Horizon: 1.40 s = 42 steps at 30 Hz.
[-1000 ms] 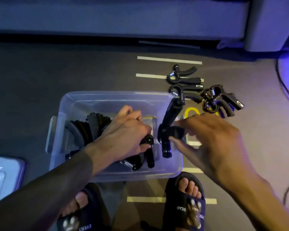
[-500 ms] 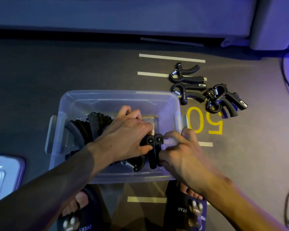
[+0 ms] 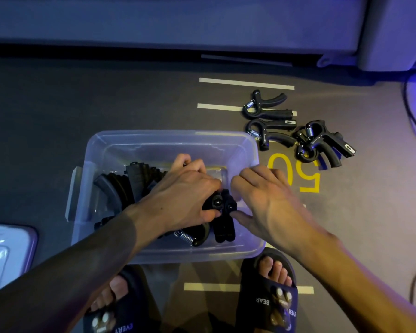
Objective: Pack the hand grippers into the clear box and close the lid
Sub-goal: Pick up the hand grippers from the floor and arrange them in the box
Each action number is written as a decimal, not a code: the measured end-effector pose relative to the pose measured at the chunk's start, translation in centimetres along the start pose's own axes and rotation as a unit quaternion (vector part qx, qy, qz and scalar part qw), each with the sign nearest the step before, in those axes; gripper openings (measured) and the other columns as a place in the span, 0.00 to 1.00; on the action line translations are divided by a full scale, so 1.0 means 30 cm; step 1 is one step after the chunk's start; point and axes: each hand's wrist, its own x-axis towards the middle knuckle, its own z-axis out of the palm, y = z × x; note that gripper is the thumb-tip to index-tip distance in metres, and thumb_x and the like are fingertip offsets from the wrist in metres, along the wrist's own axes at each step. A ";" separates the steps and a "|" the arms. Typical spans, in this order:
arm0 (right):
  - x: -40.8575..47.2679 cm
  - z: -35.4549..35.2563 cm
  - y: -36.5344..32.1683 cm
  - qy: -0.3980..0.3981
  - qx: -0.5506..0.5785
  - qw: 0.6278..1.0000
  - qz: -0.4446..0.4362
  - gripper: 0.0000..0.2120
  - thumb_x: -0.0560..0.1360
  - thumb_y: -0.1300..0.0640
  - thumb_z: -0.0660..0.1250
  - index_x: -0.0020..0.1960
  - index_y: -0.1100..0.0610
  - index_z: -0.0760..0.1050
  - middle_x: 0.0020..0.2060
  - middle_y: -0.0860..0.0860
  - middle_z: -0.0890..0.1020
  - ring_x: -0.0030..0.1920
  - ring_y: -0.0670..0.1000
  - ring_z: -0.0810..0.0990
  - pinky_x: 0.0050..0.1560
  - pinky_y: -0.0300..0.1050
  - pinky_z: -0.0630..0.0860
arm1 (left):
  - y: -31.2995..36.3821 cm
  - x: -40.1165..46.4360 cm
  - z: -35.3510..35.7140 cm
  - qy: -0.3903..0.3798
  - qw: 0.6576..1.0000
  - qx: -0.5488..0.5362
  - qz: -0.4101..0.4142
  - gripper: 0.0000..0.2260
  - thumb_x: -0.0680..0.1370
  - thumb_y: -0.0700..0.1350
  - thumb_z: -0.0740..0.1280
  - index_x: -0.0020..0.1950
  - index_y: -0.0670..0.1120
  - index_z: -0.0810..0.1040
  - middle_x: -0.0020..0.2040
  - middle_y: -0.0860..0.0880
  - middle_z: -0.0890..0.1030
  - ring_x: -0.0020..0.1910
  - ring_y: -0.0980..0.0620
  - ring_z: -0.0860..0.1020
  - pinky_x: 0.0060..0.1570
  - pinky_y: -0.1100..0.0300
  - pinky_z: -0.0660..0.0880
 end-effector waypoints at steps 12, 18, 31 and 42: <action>0.050 -0.002 0.042 -0.049 0.053 0.997 -0.030 0.21 0.72 0.42 0.72 0.62 0.46 0.77 0.61 0.50 0.78 0.72 0.47 0.63 0.67 0.51 0.56 | -0.010 -0.009 0.014 0.025 0.999 -0.024 0.013 0.21 0.73 0.68 0.66 0.56 0.56 0.82 0.45 0.59 0.83 0.57 0.55 0.70 0.61 0.55 0.55; 0.050 0.012 0.031 -0.046 0.063 0.997 -0.028 0.21 0.72 0.40 0.71 0.62 0.45 0.76 0.61 0.50 0.78 0.73 0.46 0.61 0.69 0.53 0.59 | -0.018 -0.011 0.010 0.019 0.999 -0.034 0.015 0.21 0.72 0.68 0.67 0.58 0.57 0.82 0.46 0.60 0.82 0.58 0.55 0.70 0.60 0.55 0.56; 0.032 0.006 0.041 -0.047 0.041 0.997 -0.044 0.22 0.73 0.38 0.68 0.63 0.47 0.75 0.55 0.44 0.83 0.74 0.48 0.63 0.70 0.52 0.58 | -0.009 -0.018 -0.011 0.032 0.999 -0.035 0.006 0.26 0.72 0.72 0.56 0.55 0.57 0.82 0.45 0.61 0.83 0.56 0.55 0.71 0.62 0.53 0.57; 0.082 -0.058 0.165 0.166 0.224 0.960 0.000 0.06 0.77 0.50 0.69 0.51 0.52 0.82 0.42 0.43 0.83 0.49 0.48 0.79 0.51 0.45 0.74 | -0.017 0.012 -0.008 0.053 0.996 -0.064 0.028 0.24 0.73 0.72 0.59 0.51 0.56 0.82 0.42 0.62 0.81 0.52 0.54 0.72 0.56 0.55 0.59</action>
